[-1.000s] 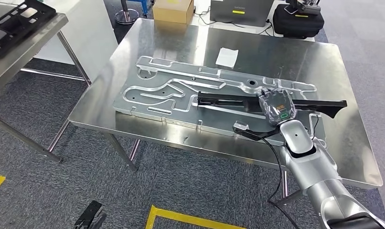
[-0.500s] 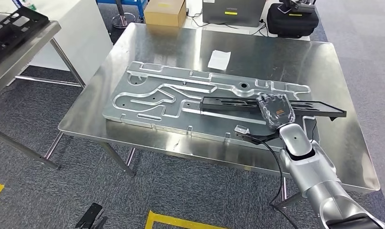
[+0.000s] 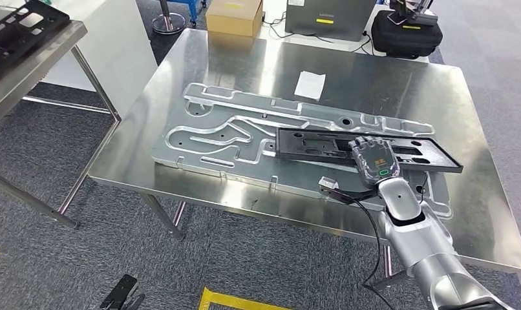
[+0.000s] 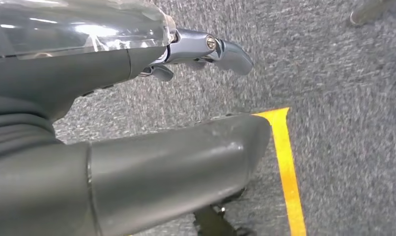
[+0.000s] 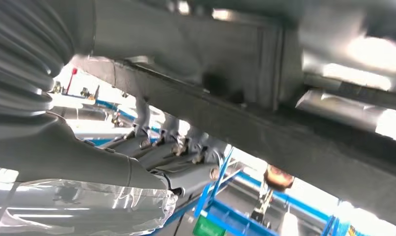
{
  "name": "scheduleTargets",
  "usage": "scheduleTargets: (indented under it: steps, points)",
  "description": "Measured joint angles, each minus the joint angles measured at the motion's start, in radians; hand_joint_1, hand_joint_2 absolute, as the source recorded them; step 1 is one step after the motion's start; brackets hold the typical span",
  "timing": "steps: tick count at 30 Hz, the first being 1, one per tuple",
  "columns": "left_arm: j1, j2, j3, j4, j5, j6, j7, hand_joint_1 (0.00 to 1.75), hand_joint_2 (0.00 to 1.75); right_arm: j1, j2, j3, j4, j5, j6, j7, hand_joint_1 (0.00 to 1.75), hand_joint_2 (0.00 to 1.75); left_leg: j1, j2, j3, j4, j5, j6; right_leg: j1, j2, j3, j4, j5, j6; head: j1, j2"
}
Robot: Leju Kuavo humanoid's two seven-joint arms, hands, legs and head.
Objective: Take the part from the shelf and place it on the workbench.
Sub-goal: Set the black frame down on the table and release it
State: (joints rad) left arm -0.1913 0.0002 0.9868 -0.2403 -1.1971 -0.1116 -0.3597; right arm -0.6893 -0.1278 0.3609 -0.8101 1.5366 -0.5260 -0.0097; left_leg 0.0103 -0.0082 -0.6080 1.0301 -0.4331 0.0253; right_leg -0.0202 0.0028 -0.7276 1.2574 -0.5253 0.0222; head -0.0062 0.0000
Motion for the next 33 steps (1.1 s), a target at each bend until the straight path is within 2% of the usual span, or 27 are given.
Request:
scheduleTargets:
  steps: [1, 2, 4, 6, 8, 9, 10, 12, 13, 14, 15, 17, 19, 22, 24, 25, 27, 28, 29, 30, 33]
  points:
    - [0.000, 0.000, -0.002, 0.000, 0.002, 0.000, 0.000, 0.00, 0.00, 0.002, 0.000, -0.004, 0.002, -0.001, 0.000, -0.001, 0.00, 1.75, -0.002, -0.001, 0.003, 0.000, -0.002, -0.001, 0.003, 0.000, 0.030, -0.072, 0.041, -0.008, 0.000, 0.000]
    - [0.001, -0.001, -0.003, 0.000, 0.005, -0.002, 0.000, 0.00, 0.00, 0.002, 0.000, -0.009, 0.002, -0.003, -0.001, -0.001, 0.00, 1.75, -0.005, -0.001, 0.005, 0.000, -0.004, -0.002, 0.007, -0.001, 0.061, -0.137, 0.069, -0.016, -0.001, 0.000]
    - [0.002, -0.002, -0.004, 0.000, 0.012, -0.006, 0.000, 0.00, 0.00, 0.003, 0.000, -0.018, 0.002, -0.005, -0.002, -0.001, 0.00, 1.75, -0.007, -0.001, 0.006, 0.000, -0.007, -0.009, 0.016, -0.002, 0.099, -0.222, 0.094, -0.027, -0.002, 0.000]
    - [0.005, -0.002, -0.005, 0.000, 0.018, -0.010, 0.001, 0.00, 0.00, 0.007, 0.000, -0.026, 0.003, -0.005, -0.003, -0.002, 0.00, 1.75, -0.007, 0.000, 0.007, -0.003, -0.007, -0.020, 0.018, -0.001, 0.102, -0.232, 0.092, -0.031, -0.003, 0.000]
    - [0.007, -0.002, -0.005, 0.001, 0.021, -0.014, 0.002, 0.00, 0.00, 0.009, 0.000, -0.032, 0.002, -0.005, -0.003, -0.003, 0.00, 1.75, -0.006, 0.001, 0.005, 0.009, -0.020, -0.031, 0.012, -0.001, 0.111, -0.244, 0.096, -0.037, -0.003, 0.000]
    - [0.007, -0.002, -0.006, 0.001, 0.022, -0.015, 0.003, 0.00, 0.00, 0.009, 0.001, -0.035, 0.002, -0.005, -0.003, -0.003, 0.00, 1.75, -0.005, 0.002, -0.006, 0.039, -0.039, -0.035, 0.008, -0.002, 0.116, -0.249, 0.097, -0.041, -0.005, 0.000]
    - [0.008, -0.001, -0.006, 0.001, 0.022, -0.015, 0.003, 0.00, 0.00, 0.010, 0.001, -0.037, 0.002, -0.005, -0.003, -0.004, 0.00, 1.75, -0.004, 0.003, -0.029, 0.091, -0.068, -0.039, 0.007, -0.003, 0.119, -0.252, 0.098, -0.043, -0.007, 0.000]
    - [0.011, 0.001, -0.006, 0.001, 0.023, -0.015, 0.005, 0.00, 0.00, 0.010, 0.001, -0.040, 0.002, -0.005, -0.003, -0.006, 0.00, 1.75, -0.001, 0.003, -0.092, 0.222, -0.125, -0.045, 0.007, -0.003, 0.121, -0.252, 0.096, -0.046, -0.009, 0.000]
    - [0.013, 0.001, -0.006, 0.001, 0.023, -0.016, 0.006, 0.00, 0.00, 0.011, 0.001, -0.040, 0.002, -0.005, -0.003, -0.007, 0.00, 1.75, 0.000, 0.003, -0.114, 0.265, -0.136, -0.048, 0.008, -0.003, 0.122, -0.251, 0.094, -0.046, -0.009, 0.000]
    - [0.014, 0.001, -0.006, 0.001, 0.023, -0.016, 0.007, 0.00, 0.00, 0.011, 0.001, -0.040, 0.002, -0.005, -0.003, -0.007, 0.00, 1.75, 0.002, 0.003, -0.119, 0.270, -0.125, -0.050, 0.008, -0.003, 0.123, -0.250, 0.093, -0.046, -0.009, 0.000]
    - [0.015, 0.002, -0.006, 0.001, 0.023, -0.017, 0.007, 0.00, 0.00, 0.011, 0.001, -0.041, 0.002, -0.005, -0.003, -0.007, 0.00, 1.75, 0.004, 0.003, -0.106, 0.239, -0.098, -0.051, 0.007, -0.002, 0.125, -0.248, 0.091, -0.044, -0.009, 0.000]
    - [0.014, 0.003, -0.006, 0.001, 0.023, -0.017, 0.007, 0.00, 0.00, 0.012, 0.001, -0.041, 0.002, -0.005, -0.003, -0.007, 0.00, 1.75, 0.006, 0.004, -0.041, 0.102, -0.032, -0.050, 0.007, -0.002, 0.128, -0.241, 0.084, -0.037, -0.009, 0.000]
    - [0.013, 0.004, -0.006, 0.001, 0.024, -0.018, 0.008, 0.00, 0.00, 0.012, 0.001, -0.042, 0.002, -0.005, -0.002, -0.008, 0.00, 1.75, 0.004, 0.003, 0.000, 0.012, -0.005, -0.042, 0.010, -0.001, 0.126, -0.234, 0.079, -0.027, -0.008, 0.000]
    - [0.014, 0.003, -0.006, 0.001, 0.030, -0.019, 0.010, 0.00, 0.00, 0.012, 0.001, -0.047, 0.002, -0.005, -0.002, -0.008, 0.00, 1.75, 0.001, 0.001, 0.002, 0.002, -0.003, -0.023, 0.012, 0.000, 0.123, -0.235, 0.080, -0.013, -0.007, 0.000]
    - [0.012, 0.003, -0.006, 0.001, 0.037, -0.023, 0.009, 0.00, 0.00, 0.012, 0.002, -0.049, 0.001, -0.004, -0.003, -0.010, 0.00, 1.75, 0.002, 0.002, 0.004, -0.004, 0.003, -0.009, 0.009, -0.001, 0.110, -0.206, 0.058, -0.004, -0.004, 0.000]
    - [0.011, 0.003, -0.006, 0.001, 0.040, -0.027, 0.008, 0.00, 0.00, 0.012, 0.002, -0.050, 0.001, -0.004, -0.003, -0.011, 0.00, 1.75, 0.003, 0.002, 0.004, -0.007, 0.006, -0.003, 0.008, -0.001, 0.091, -0.164, 0.031, 0.000, -0.002, 0.000]
    - [0.012, 0.003, -0.006, 0.001, 0.047, -0.043, 0.004, 0.00, 0.00, 0.016, 0.002, -0.052, 0.002, -0.003, -0.004, -0.013, 0.00, 1.75, 0.001, 0.003, 0.002, -0.006, 0.010, 0.003, 0.007, -0.002, 0.030, -0.032, -0.037, 0.005, 0.001, 0.000]
    - [0.013, 0.003, -0.006, 0.001, 0.051, -0.051, 0.001, 0.00, 0.00, 0.020, 0.002, -0.052, 0.002, -0.002, -0.005, -0.014, 0.00, 1.75, 0.000, 0.003, 0.001, -0.006, 0.010, 0.003, 0.007, -0.002, 0.004, 0.023, -0.058, 0.005, 0.001, 0.000]
    - [0.014, 0.003, -0.006, 0.001, 0.053, -0.058, -0.002, 0.00, 0.00, 0.024, 0.002, -0.052, 0.003, -0.002, -0.005, -0.015, 0.00, 1.75, -0.001, 0.002, 0.001, -0.006, 0.010, 0.004, 0.007, -0.002, -0.008, 0.049, -0.060, 0.004, 0.002, 0.000]
    - [0.015, 0.003, -0.006, 0.001, 0.055, -0.063, -0.003, 0.00, 0.00, 0.027, 0.002, -0.053, 0.003, -0.001, -0.006, -0.016, 0.00, 1.75, -0.003, 0.002, 0.000, -0.006, 0.010, 0.004, 0.008, -0.002, 0.001, 0.031, -0.040, 0.001, 0.002, 0.000]
    - [0.014, 0.000, -0.006, 0.002, 0.056, -0.068, -0.004, 0.00, 0.00, 0.023, 0.002, -0.055, 0.002, -0.001, -0.006, -0.016, 0.00, 1.75, -0.008, 0.001, 0.000, -0.004, 0.012, 0.001, 0.016, -0.001, 0.101, -0.163, 0.055, -0.021, 0.001, 0.000]
